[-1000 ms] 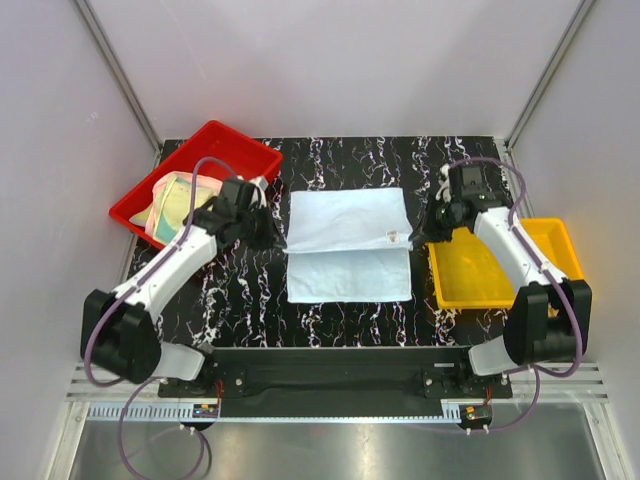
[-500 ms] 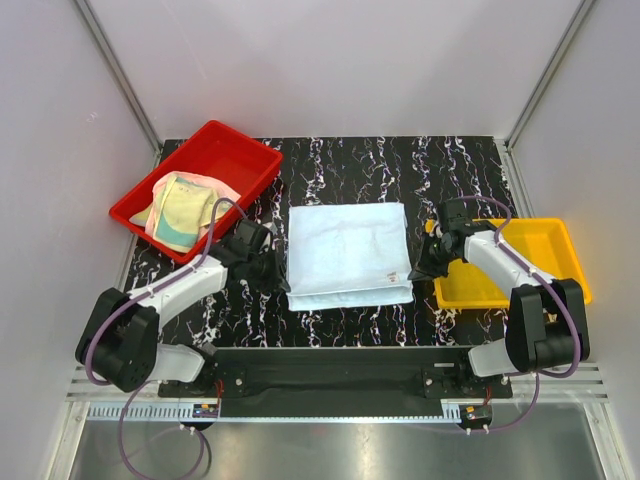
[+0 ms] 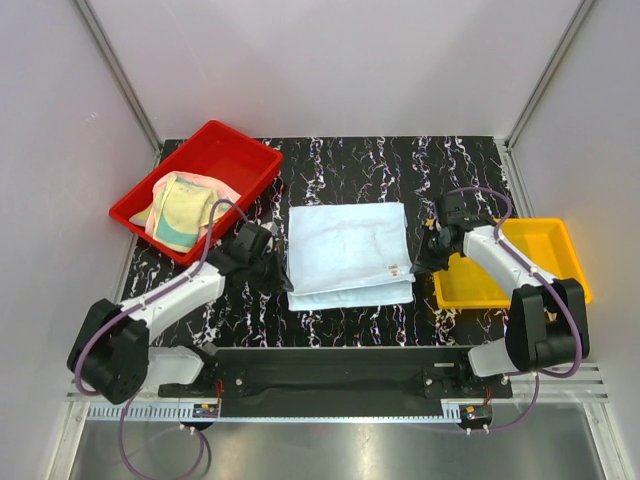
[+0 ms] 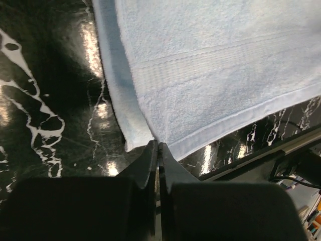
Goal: Fold and stack the towels
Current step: Fold the towel
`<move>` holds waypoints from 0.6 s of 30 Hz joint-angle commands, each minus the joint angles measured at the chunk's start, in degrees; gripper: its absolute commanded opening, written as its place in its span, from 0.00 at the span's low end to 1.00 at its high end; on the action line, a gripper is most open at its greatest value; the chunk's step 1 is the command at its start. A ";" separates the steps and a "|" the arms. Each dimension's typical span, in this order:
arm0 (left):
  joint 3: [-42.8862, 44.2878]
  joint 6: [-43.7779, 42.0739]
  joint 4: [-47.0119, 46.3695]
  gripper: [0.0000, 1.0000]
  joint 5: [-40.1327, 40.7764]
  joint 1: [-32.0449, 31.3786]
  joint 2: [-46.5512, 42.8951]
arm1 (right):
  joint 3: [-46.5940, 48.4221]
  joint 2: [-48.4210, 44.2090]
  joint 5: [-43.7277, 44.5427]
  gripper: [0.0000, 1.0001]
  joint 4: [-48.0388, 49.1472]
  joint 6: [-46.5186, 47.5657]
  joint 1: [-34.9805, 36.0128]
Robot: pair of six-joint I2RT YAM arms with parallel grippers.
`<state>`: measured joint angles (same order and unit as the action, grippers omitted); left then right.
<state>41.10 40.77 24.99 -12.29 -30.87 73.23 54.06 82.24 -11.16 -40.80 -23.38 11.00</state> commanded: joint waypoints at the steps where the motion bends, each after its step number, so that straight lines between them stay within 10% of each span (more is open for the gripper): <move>1: -3.56 2.55 -3.54 0.00 1.93 -1.73 -2.31 | -1.84 -1.82 3.07 0.00 -0.17 -0.53 0.51; 11: -9.02 5.19 -9.26 0.00 2.71 -3.40 1.74 | -7.13 1.26 3.95 0.18 3.97 -4.13 2.44; 18: -9.73 4.93 -8.56 0.32 1.83 -3.76 -0.54 | -5.46 0.21 4.92 0.33 2.04 -3.96 2.88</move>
<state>32.08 45.69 17.82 -11.53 -34.26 74.72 46.89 83.35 -8.05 -38.46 -26.87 13.13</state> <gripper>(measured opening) 0.305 0.316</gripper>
